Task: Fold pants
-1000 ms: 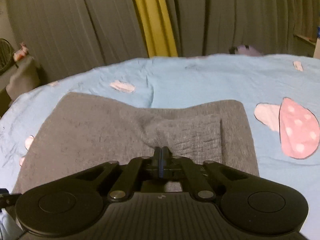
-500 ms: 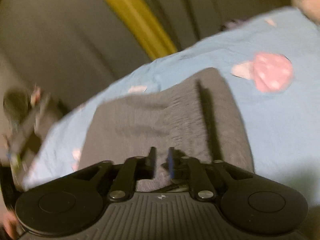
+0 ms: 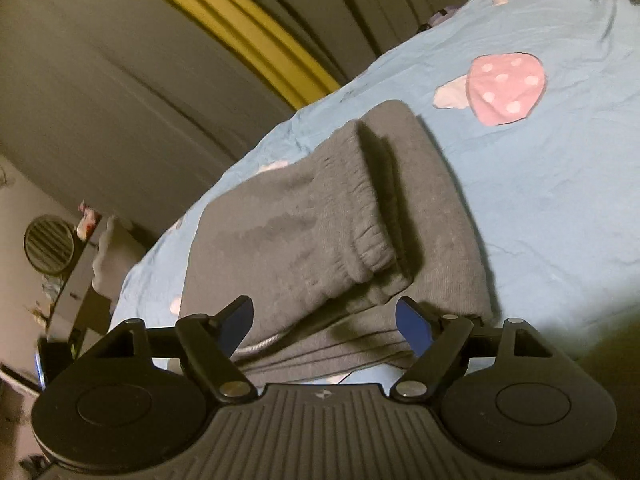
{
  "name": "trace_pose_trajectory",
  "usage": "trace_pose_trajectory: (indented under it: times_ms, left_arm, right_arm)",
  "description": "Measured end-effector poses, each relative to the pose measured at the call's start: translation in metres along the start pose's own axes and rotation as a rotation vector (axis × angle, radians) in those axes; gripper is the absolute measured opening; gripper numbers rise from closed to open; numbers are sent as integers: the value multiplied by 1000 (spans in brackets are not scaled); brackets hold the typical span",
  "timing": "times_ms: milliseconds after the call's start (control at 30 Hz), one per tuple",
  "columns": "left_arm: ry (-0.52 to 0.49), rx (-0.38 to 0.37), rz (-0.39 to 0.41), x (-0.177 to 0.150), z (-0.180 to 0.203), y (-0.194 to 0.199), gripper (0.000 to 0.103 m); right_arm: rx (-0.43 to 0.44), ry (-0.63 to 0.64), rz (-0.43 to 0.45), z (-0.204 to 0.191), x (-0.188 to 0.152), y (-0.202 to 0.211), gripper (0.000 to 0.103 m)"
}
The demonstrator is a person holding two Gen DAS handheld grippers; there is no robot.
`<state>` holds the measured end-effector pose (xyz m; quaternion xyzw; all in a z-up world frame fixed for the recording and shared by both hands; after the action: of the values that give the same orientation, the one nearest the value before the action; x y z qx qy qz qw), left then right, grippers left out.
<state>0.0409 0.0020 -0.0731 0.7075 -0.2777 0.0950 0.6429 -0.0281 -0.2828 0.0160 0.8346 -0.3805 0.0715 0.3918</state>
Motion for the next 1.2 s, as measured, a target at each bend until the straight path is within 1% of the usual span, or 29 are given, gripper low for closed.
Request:
trace_pose_trajectory:
  times_ms: [33,67,100,133,167,200,233,267,300,367,400,433,467,500,533,567,600,733,800,833,867,900,933,967,1033,1100,1133,1167,1200]
  left_arm:
    - [24,11,-1,-1,-5,0,86]
    - [63,22,-10,-3,-12,0,78]
    - [115,63,-42,-10,-24,-2,70]
    - [173,91,-81,-14,-35,-6,73]
    - [250,55,-98,-18,-44,-8,70]
    - [289,18,-89,-18,-47,-6,68]
    - [287,2,-70,-18,-47,-2,64]
    - [258,-13,-42,-17,-42,4,68]
    - [193,-54,-1,-15,-29,14,71]
    - [73,-114,66,-12,-6,29,93]
    - [0,-111,125,-9,8,37,97]
    - [-54,-75,161,-7,17,41,96]
    - [-93,-31,175,-5,24,40,96]
    - [-113,3,159,-3,28,32,96]
    - [-113,32,119,-3,29,22,94]
    - [-109,71,64,-5,29,13,95]
    - [-86,77,24,-8,26,6,95]
    - [108,-24,-16,-12,1,3,93]
    - [202,-73,-40,-16,-11,0,88]
    - [235,-82,-44,-15,-15,0,79]
    - [265,-66,-43,-17,-21,2,62]
    - [296,-6,-54,-19,-31,2,49]
    - [326,44,-77,-22,-41,0,56]
    - [373,4,-91,-25,-46,-1,54]
    - [419,-77,-73,-25,-48,4,56]
    - [415,-149,1,-19,-46,15,60]
    - [396,-159,40,-14,-44,24,68]
    - [376,-150,74,-12,-43,32,73]
    - [362,-145,109,-11,-41,39,75]
  right_arm:
    - [-1,15,2,-2,-2,1,82]
    - [-8,26,2,-3,-3,1,83]
    - [-17,31,1,-4,-4,1,84]
    - [-21,30,0,-3,-4,1,84]
    - [-22,28,-2,-3,-4,2,84]
    - [-21,24,2,-2,-4,3,84]
    - [-19,20,6,-2,-3,5,84]
    - [-17,17,8,-1,-2,5,85]
    - [-16,13,8,0,-2,5,86]
    - [-20,5,4,2,-1,2,86]
    - [-21,0,-1,3,-1,1,86]
    - [-25,-1,-3,2,-2,1,86]
    - [-27,0,-4,2,-2,1,86]
    - [-28,1,-5,2,-2,0,86]
    - [-29,2,-3,2,-2,1,86]
    - [-30,3,-2,2,-2,1,86]
    - [-30,2,0,2,-1,2,86]
    - [-31,-4,4,3,-1,3,87]
    - [-32,-7,0,3,-1,2,87]
    - [-33,-8,-1,4,-1,2,87]
    - [-32,-11,1,4,0,3,87]
    - [-30,-15,4,4,1,4,87]
    - [-29,-26,9,5,2,5,88]
    - [-22,-42,15,7,4,7,89]
    - [-10,-77,28,12,8,10,90]
    - [-15,-110,37,18,13,12,91]
    - [-13,-133,37,22,16,11,91]
    - [-11,-152,34,25,19,10,91]
    - [-12,-166,32,28,22,9,92]
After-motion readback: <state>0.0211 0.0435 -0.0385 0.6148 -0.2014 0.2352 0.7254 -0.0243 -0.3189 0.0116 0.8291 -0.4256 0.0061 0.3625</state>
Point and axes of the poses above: each gripper's, at about its wrist camera, not at the fingertips, and y roughly against the way its jaws point, z to its right, x to its top, the point moved 7 cm from there along -y, roughly the way its jaws point, and after that the axes turned 7 degrees about -y, right-handed, at the moved point
